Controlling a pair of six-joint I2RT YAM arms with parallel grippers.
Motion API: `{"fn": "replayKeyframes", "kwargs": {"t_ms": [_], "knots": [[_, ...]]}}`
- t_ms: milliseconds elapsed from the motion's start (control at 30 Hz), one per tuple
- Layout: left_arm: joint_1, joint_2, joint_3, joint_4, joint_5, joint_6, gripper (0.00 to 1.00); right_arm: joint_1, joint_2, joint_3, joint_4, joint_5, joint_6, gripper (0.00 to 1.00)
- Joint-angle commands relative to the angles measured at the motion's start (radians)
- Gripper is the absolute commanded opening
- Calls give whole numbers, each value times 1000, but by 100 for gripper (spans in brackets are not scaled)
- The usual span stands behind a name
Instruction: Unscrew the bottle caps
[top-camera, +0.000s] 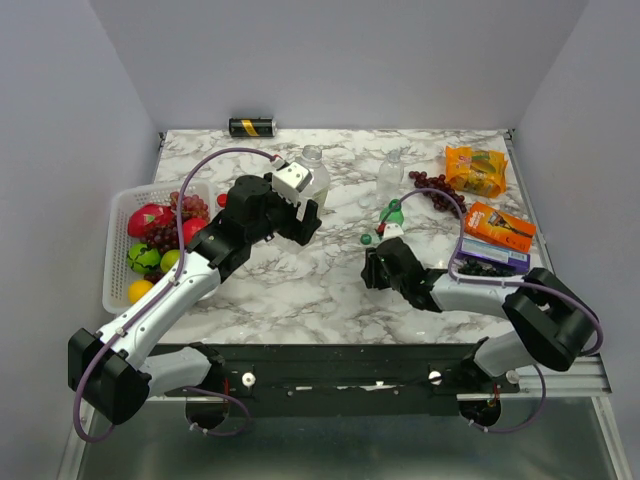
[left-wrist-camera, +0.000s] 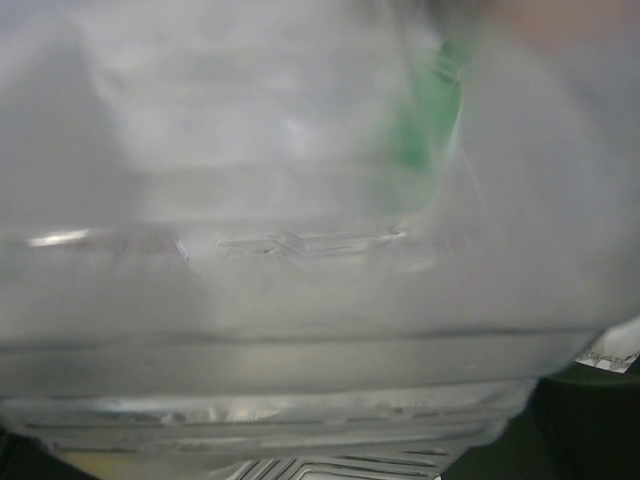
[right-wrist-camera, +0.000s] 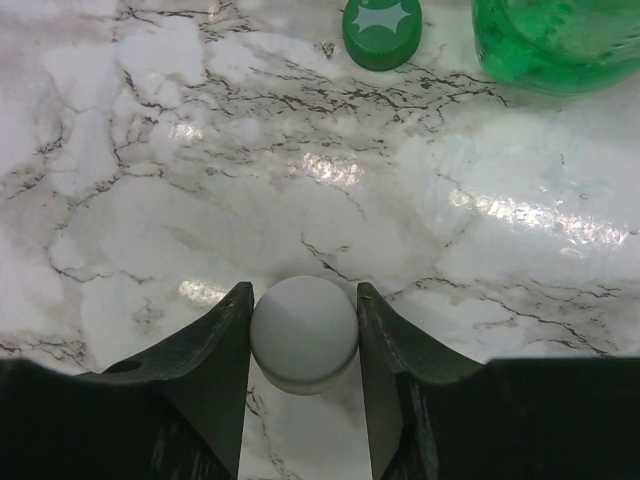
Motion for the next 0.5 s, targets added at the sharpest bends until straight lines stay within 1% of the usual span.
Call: {"fn": "replayKeyframes", "kwargs": {"t_ms": [0,233,300,367,400,467], "knots": [[2,-23,34,14,5,-7,16,18,65,28,63,69,19,31],[2,-16,35,10,11,-8,16,32,136,68,44,92,30,39],[2,-14,37,10,11,-8,16,32,139,77,29,105,36,45],[2,-14,37,10,14,-7,16,33,133,80,12,124,43,48],[2,-16,37,10,16,-7,16,32,132,79,7,126,47,52],[2,-16,38,8,20,-8,16,33,124,80,-3,134,51,55]]}}
